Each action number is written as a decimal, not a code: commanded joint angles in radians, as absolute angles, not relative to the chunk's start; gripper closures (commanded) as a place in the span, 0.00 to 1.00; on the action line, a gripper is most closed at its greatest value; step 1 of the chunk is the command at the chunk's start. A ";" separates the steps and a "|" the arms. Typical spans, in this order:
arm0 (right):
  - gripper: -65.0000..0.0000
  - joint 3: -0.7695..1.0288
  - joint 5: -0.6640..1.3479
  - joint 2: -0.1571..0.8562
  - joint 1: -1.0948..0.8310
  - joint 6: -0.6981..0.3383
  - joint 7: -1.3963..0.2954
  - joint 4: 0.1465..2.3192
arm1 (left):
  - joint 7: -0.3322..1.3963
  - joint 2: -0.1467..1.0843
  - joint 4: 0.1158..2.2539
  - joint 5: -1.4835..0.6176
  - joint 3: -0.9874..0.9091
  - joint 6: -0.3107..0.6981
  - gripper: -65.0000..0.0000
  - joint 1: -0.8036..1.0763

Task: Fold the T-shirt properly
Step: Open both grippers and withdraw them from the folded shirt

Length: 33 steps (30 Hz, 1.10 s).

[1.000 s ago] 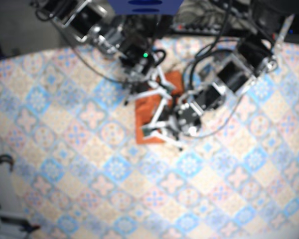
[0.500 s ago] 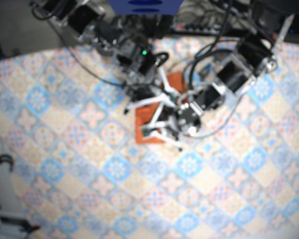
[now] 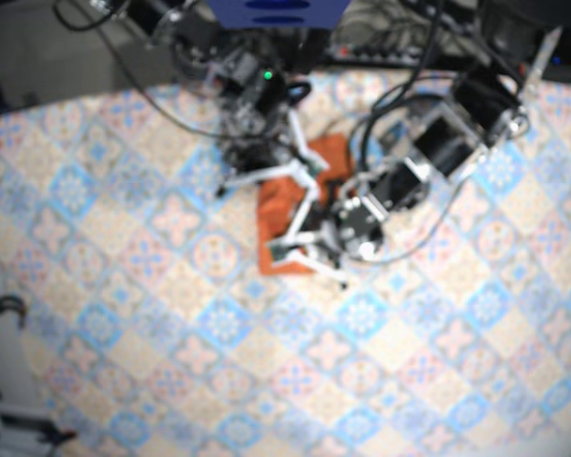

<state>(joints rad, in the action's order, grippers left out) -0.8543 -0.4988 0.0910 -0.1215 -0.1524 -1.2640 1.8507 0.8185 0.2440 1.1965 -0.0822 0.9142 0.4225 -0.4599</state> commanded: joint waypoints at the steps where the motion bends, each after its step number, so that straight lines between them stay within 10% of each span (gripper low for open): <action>1: 0.83 -0.851 -0.552 0.085 -0.125 -0.147 -1.259 1.871 | 0.808 0.242 1.210 -0.082 0.908 0.420 0.89 -0.487; 12: 0.83 -0.851 -0.888 0.044 -0.232 -0.145 -1.248 1.886 | 0.808 0.243 1.211 -0.082 0.908 0.420 0.89 -0.487; 33: 0.83 -0.654 -0.895 0.050 -0.229 0.007 -1.125 1.880 | 0.869 0.309 1.431 -0.082 0.661 0.421 0.89 -0.510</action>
